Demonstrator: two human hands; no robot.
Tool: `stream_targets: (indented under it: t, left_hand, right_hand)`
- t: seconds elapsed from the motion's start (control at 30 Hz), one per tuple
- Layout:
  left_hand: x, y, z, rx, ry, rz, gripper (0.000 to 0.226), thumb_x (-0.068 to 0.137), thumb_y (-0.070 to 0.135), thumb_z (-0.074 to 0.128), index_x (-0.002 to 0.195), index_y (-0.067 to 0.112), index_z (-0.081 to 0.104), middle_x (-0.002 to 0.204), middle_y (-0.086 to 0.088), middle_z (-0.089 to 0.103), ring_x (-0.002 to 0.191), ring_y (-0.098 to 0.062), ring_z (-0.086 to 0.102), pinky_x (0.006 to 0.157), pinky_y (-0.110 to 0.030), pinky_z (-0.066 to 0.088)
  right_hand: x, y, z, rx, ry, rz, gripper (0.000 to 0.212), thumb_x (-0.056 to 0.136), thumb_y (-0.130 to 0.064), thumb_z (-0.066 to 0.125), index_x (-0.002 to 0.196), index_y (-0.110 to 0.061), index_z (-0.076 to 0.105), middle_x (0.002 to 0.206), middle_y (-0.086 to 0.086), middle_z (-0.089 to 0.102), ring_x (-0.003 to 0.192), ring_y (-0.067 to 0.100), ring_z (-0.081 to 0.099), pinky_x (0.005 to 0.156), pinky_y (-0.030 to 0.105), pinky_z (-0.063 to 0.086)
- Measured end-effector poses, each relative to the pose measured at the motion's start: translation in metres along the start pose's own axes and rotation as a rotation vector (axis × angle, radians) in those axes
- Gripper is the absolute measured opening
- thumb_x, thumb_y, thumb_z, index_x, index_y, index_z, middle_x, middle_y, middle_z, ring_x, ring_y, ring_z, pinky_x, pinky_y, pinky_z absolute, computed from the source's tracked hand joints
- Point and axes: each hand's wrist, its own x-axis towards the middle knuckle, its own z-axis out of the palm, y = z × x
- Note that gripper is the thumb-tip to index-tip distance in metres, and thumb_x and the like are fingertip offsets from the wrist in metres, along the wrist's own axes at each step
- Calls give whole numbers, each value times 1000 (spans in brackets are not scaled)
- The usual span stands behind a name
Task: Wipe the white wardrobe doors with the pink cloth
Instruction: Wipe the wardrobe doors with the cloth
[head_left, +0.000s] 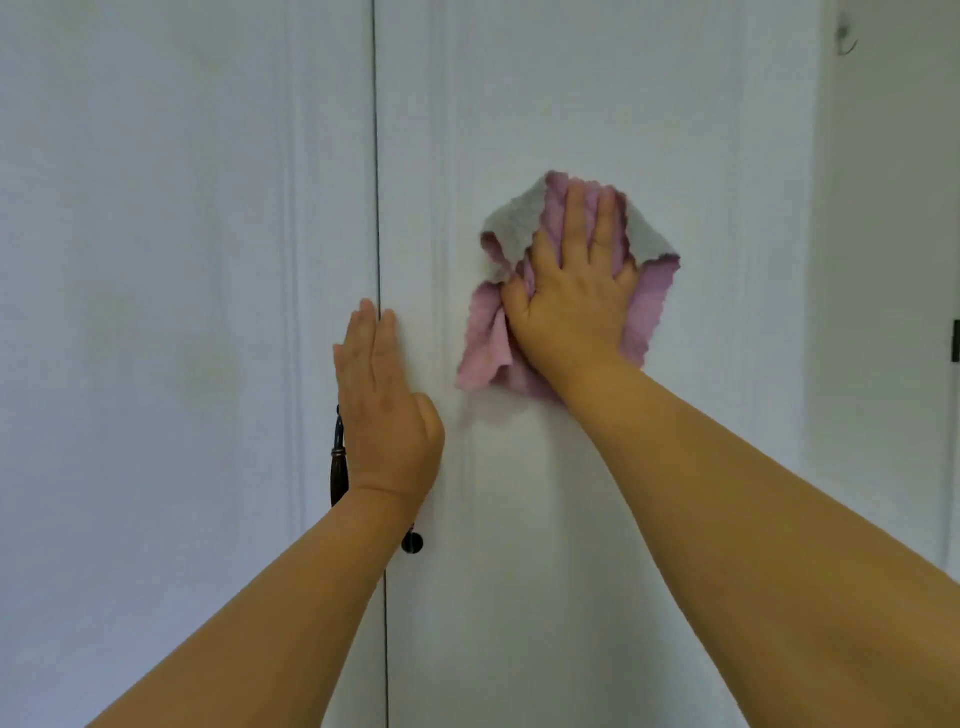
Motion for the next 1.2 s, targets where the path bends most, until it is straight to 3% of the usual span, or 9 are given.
stream_targets:
  t: [0.17, 0.3, 0.37, 0.47, 0.57, 0.67, 0.77, 0.93, 1.2]
  left_hand:
    - [1, -5, 2, -62, 30, 40, 67, 82, -14, 33, 149, -6, 33, 158, -22, 30, 149, -32, 23, 126, -40, 9]
    - [3, -4, 1, -93, -11, 38, 55, 100, 17, 36, 150, -6, 30, 158, -21, 29, 149, -30, 22, 125, -45, 12]
    - [3, 0, -1, -99, -37, 38, 57, 101, 22, 34, 151, -6, 29, 159, -21, 28, 150, -31, 22, 126, -37, 6]
    - [3, 1, -4, -63, -82, 58, 57, 98, 15, 28, 151, -5, 29, 159, -19, 27, 150, -31, 23, 125, -28, 0]
    - [2, 0, -4, 36, -87, 91, 56, 92, -10, 35, 148, -4, 38, 156, -21, 34, 148, -32, 28, 124, -25, -4]
    - [2, 0, -2, 72, -87, 103, 49, 97, -2, 37, 146, -2, 42, 156, -20, 36, 147, -31, 29, 124, -24, -4]
    - [2, -2, 1, 84, -75, 110, 49, 101, 17, 29, 144, -2, 45, 155, -20, 38, 146, -31, 31, 125, -29, 0]
    - [3, -5, 4, 106, -52, 118, 50, 95, -1, 36, 144, -2, 45, 154, -20, 39, 146, -32, 32, 125, -43, 9]
    - [-2, -8, 6, 122, -30, 139, 57, 89, -11, 34, 145, -3, 44, 154, -21, 39, 146, -33, 33, 124, -42, 8]
  right_hand:
    - [10, -48, 11, 22, 24, -37, 71, 99, -50, 33, 162, -25, 11, 169, 8, 1, 155, 31, -5, 119, 59, 8]
    - [-42, -48, 22, 43, 25, -115, 72, 100, -45, 36, 162, -18, 8, 169, 7, 2, 155, 29, -4, 119, 55, 14]
    - [-85, -44, 29, 37, -21, -166, 75, 99, -41, 40, 162, -16, 7, 169, 6, 1, 155, 27, -7, 119, 53, 13]
    - [-143, -32, 41, 35, -36, -270, 76, 95, -37, 50, 160, -13, 20, 168, 6, 12, 156, 24, 2, 121, 45, 7]
    - [-163, -22, 44, 65, -14, -334, 74, 93, -35, 57, 157, -12, 29, 166, 6, 22, 155, 23, 12, 112, 49, 27]
    - [-141, -23, 36, 108, -32, -342, 77, 89, -35, 58, 157, -13, 30, 165, 5, 24, 154, 23, 16, 100, 52, 39]
    - [-110, -35, 30, 139, -25, -274, 75, 90, -36, 52, 157, -12, 28, 165, 7, 25, 154, 24, 17, 105, 61, 33]
    - [-131, -40, 38, 159, -27, -238, 70, 93, -33, 45, 157, -10, 28, 165, 7, 23, 154, 23, 15, 109, 55, 30]
    - [-184, 22, 39, 86, -39, -683, 65, 92, -42, 51, 152, -20, 44, 161, 5, 34, 152, 24, 24, 93, 46, 39]
